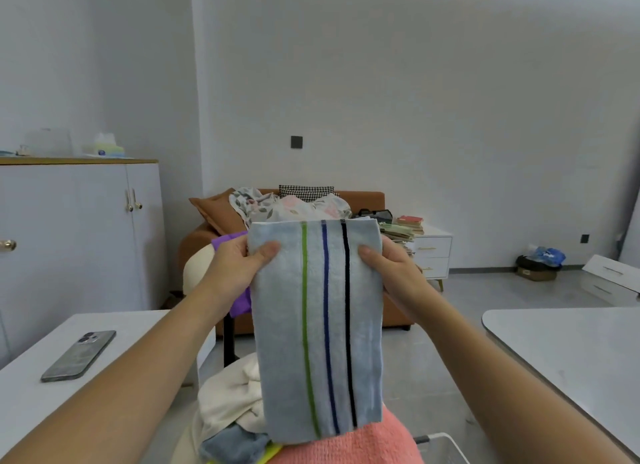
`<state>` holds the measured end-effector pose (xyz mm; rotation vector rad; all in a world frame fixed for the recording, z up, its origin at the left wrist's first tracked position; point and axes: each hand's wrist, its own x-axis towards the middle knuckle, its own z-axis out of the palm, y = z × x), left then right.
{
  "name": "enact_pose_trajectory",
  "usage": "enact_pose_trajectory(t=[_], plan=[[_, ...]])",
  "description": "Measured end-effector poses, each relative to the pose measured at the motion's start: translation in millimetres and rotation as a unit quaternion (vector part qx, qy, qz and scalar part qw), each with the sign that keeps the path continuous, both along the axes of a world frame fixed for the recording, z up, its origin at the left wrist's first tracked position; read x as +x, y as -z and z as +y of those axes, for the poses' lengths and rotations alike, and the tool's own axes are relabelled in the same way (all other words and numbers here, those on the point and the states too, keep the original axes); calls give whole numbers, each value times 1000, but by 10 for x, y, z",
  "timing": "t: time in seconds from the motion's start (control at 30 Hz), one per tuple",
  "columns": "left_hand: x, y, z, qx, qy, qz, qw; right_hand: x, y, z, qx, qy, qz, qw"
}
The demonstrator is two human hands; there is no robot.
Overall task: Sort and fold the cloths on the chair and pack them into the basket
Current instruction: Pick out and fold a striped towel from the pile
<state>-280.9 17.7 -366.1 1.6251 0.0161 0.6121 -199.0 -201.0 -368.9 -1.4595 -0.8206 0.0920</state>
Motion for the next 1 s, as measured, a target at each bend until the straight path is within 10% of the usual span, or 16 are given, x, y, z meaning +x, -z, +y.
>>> enact_pose_trajectory(t=[1.0], plan=[[1100,1078,664,116,-78,212,967,1191,1230,714,-214,109,109,965]])
